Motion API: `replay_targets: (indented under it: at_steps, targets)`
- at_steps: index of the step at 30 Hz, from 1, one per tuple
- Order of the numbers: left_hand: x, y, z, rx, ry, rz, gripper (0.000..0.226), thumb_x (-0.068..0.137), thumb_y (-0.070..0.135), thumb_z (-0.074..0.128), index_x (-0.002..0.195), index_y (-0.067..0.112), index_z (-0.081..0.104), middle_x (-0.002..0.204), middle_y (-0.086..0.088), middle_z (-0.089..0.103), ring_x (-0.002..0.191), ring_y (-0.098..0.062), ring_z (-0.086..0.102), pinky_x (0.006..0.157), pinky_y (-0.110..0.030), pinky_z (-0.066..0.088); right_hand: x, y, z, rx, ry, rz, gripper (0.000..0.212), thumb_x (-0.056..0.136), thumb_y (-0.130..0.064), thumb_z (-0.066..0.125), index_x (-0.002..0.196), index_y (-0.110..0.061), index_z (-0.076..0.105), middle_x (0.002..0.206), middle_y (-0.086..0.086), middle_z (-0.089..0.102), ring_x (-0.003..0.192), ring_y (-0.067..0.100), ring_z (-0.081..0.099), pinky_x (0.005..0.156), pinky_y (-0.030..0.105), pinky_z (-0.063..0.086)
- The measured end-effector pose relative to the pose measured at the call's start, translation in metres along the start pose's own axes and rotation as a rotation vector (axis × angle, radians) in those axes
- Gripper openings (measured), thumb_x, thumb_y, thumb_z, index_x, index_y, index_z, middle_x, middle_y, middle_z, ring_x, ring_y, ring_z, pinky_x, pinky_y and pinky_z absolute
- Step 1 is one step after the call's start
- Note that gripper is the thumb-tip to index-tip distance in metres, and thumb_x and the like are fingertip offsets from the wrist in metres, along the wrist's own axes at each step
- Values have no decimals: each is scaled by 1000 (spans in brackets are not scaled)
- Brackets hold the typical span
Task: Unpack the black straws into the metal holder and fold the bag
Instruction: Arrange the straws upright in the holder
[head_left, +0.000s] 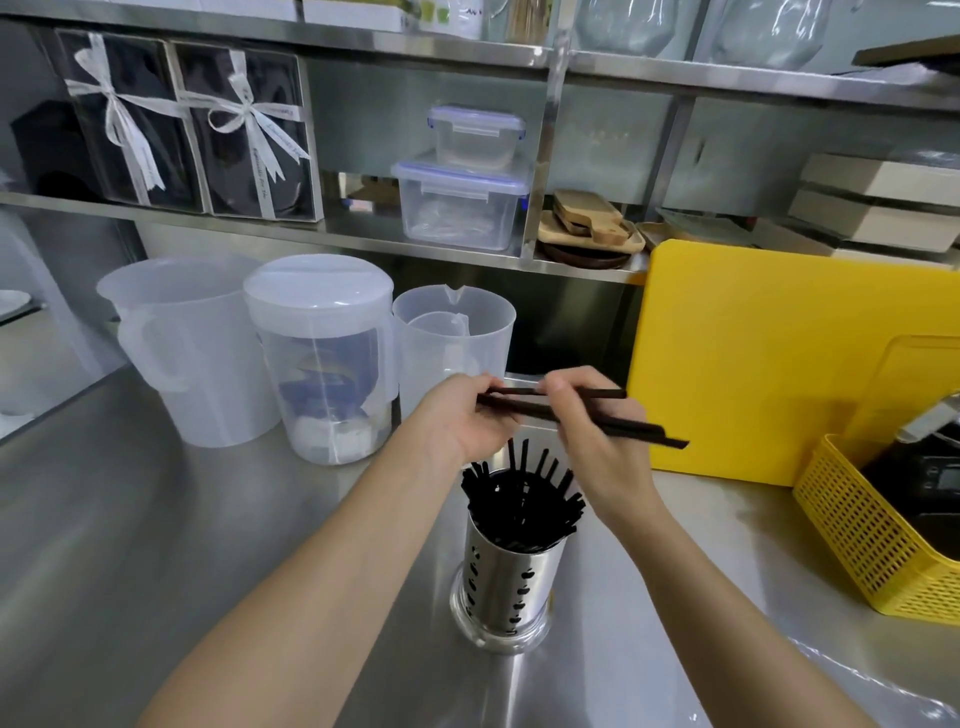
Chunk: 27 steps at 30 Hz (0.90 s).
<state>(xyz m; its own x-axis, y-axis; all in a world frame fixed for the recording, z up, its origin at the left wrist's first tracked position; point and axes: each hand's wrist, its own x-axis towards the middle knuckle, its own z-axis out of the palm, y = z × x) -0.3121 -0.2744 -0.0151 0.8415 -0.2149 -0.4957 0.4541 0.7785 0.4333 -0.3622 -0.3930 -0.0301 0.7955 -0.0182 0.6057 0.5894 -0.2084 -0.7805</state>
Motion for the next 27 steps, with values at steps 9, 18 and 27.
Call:
replay_targets:
  at_steps: [9, 18, 27]
  targets:
    - [0, 25, -31, 620, 241, 490, 5, 82, 14, 56, 78, 16, 57, 75, -1, 54, 65, -11, 47, 57, -21, 38, 15, -8, -41, -10, 200, 130, 44, 89, -38, 54, 54, -14, 67, 46, -12, 59, 50, 0, 52, 62, 21, 37]
    - [-33, -7, 2, 1430, -447, 901, 36, 83, 32, 64, 117, 24, 57, 80, 4, 45, 56, 3, 44, 56, -5, 37, 12, 12, -19, -551, -410, 423, 21, 81, -31, 64, 80, -10, 65, 69, 5, 69, 69, 23, 65, 76, 48, 54]
    - [-12, -27, -18, 1598, -443, 1047, 6, 84, 17, 61, 83, 13, 66, 80, 6, 61, 74, -5, 54, 68, -10, 41, -1, 30, -3, -510, -568, 397, 39, 73, -36, 72, 104, -22, 53, 96, 1, 64, 92, 20, 62, 81, 39, 54]
